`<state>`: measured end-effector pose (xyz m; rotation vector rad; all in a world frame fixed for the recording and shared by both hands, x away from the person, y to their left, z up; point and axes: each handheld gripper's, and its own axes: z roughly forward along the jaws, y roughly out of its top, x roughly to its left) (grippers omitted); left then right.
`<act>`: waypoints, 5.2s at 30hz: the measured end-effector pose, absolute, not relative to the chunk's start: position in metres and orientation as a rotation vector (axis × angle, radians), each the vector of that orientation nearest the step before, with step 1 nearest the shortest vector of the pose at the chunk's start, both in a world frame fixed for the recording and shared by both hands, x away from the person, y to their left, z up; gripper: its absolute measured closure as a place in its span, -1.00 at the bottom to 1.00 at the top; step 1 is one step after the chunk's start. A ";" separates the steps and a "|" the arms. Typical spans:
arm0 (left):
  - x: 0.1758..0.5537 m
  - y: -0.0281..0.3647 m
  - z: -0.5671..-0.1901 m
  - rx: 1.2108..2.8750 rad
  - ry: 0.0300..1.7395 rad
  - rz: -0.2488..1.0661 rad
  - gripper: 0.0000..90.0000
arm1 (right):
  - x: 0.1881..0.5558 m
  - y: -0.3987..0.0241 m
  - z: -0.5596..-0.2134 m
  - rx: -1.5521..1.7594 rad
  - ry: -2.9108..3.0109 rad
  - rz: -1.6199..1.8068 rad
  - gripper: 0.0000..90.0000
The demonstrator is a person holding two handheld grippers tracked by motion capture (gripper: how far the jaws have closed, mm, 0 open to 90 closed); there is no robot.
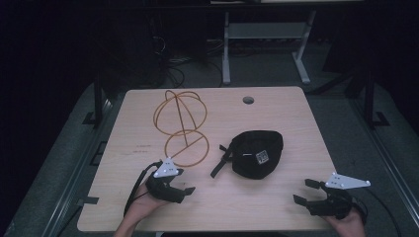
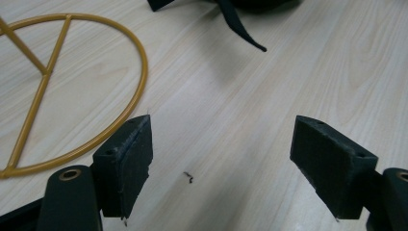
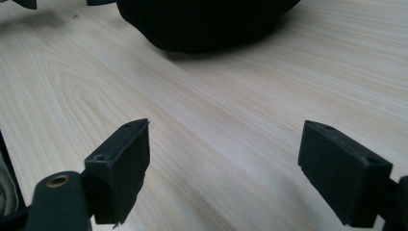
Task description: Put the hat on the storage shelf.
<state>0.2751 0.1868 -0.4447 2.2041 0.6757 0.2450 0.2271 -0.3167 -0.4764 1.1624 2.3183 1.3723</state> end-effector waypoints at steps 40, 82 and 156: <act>0.302 0.088 -0.382 2.230 0.470 0.150 -0.50 | 0.225 -0.315 -0.461 1.148 2.234 1.376 -0.65; 0.339 -0.014 -0.364 2.381 0.310 0.034 -0.40 | 0.226 -0.312 -0.460 1.114 2.252 1.427 -0.65; 0.295 -0.071 -0.275 2.305 0.000 -0.062 0.64 | 0.205 -0.301 -0.413 0.830 2.019 1.679 0.89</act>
